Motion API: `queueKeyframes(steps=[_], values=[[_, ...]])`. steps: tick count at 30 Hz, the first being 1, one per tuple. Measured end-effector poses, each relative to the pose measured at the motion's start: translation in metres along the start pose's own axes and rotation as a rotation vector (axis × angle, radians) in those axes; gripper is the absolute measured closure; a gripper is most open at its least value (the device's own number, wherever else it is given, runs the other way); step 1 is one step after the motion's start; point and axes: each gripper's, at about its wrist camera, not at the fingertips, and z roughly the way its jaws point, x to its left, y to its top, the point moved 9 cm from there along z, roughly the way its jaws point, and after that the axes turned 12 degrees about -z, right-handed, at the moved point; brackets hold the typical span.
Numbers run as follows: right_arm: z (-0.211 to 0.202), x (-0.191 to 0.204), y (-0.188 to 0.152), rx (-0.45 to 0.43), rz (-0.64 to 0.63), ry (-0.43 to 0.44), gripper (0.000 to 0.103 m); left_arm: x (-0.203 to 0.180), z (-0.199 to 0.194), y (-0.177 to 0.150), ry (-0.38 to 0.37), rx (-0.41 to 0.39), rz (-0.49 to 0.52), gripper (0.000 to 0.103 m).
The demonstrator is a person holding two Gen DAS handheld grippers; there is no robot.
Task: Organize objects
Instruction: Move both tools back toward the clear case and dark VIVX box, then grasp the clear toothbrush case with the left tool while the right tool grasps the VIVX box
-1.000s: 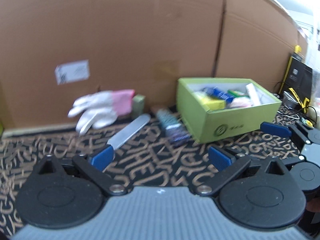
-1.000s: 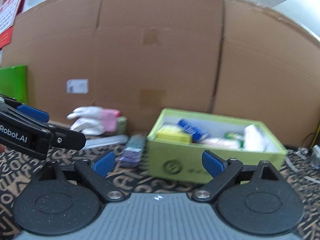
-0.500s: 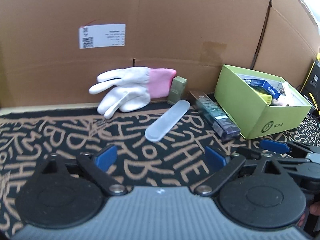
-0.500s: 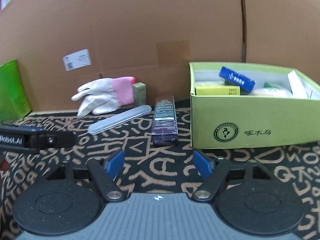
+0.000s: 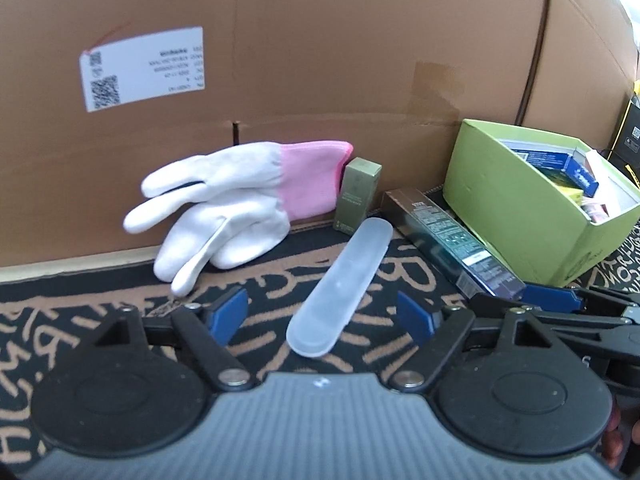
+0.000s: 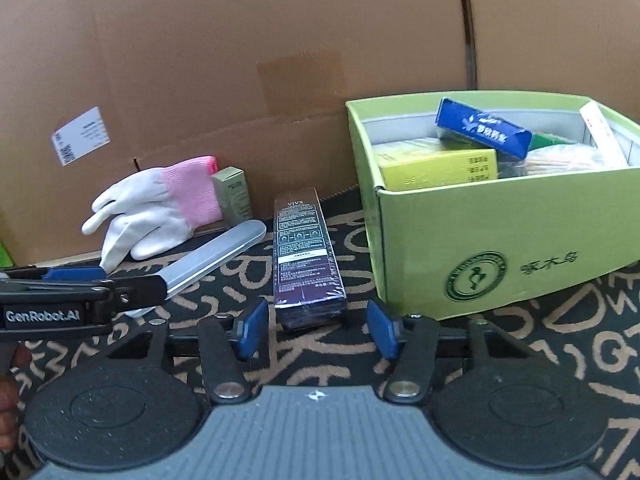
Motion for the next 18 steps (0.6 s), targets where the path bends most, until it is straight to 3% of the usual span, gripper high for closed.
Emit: queueKeyframes(steps=[1, 3, 6, 12, 18], values=[[0.002, 0.001, 0.001, 0.003, -0.001, -0.010, 0.044, 0.001, 0.003, 0.001, -0.003, 0.006, -0.001, 0.025], [0.004, 0.003, 0.003, 0.001, -0.002, -0.026, 0.057, 0.002, 0.011, 0.000, -0.012, 0.034, -0.004, 0.047], [-0.003, 0.009, 0.002, -0.002, -0.037, -0.025, 0.057, 0.003, 0.014, -0.002, -0.013, 0.036, 0.004, 0.063], [-0.048, 0.017, -0.025, 0.005, -0.082, 0.026, 0.057, -0.009, -0.014, -0.028, -0.024, 0.054, 0.068, 0.076], [-0.108, 0.016, -0.066, 0.056, -0.169, 0.103, 0.058, -0.020, -0.075, -0.077, -0.018, 0.099, 0.102, 0.077]])
